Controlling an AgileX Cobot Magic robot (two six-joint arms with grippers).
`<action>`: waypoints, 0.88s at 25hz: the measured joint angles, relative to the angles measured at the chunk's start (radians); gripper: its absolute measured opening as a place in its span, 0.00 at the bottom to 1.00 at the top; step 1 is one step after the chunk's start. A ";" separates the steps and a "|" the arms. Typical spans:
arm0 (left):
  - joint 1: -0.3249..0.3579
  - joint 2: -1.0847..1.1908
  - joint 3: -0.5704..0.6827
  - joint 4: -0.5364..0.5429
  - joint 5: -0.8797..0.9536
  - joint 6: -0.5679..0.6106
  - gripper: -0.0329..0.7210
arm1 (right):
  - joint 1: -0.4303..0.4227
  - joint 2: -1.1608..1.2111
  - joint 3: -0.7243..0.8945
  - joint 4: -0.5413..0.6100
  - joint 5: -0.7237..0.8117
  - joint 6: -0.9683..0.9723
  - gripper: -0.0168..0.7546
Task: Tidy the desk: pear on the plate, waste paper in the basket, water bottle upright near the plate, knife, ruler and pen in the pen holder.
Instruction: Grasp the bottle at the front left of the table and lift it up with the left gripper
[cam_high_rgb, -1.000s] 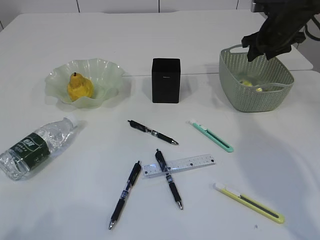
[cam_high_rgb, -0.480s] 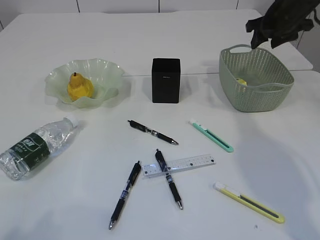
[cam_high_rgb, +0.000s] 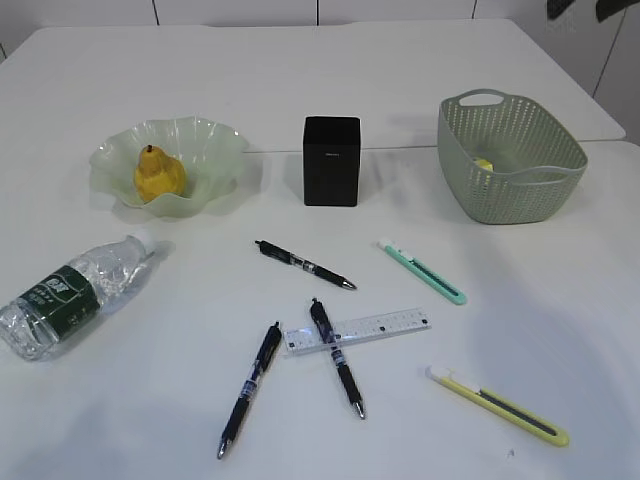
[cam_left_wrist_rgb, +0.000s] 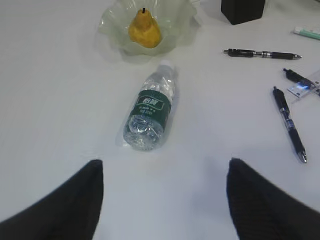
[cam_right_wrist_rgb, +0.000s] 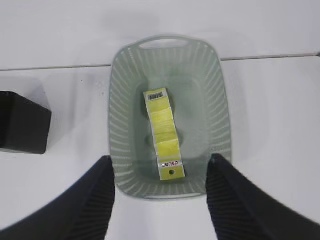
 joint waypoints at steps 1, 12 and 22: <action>0.000 0.000 0.000 0.000 -0.007 0.000 0.76 | 0.000 -0.026 0.000 -0.006 0.017 0.000 0.62; 0.000 0.000 0.000 0.000 -0.011 -0.008 0.81 | 0.000 -0.331 0.111 -0.035 0.039 0.013 0.62; 0.000 0.000 0.000 -0.004 -0.011 -0.010 0.81 | 0.000 -0.548 0.490 -0.047 0.041 0.011 0.62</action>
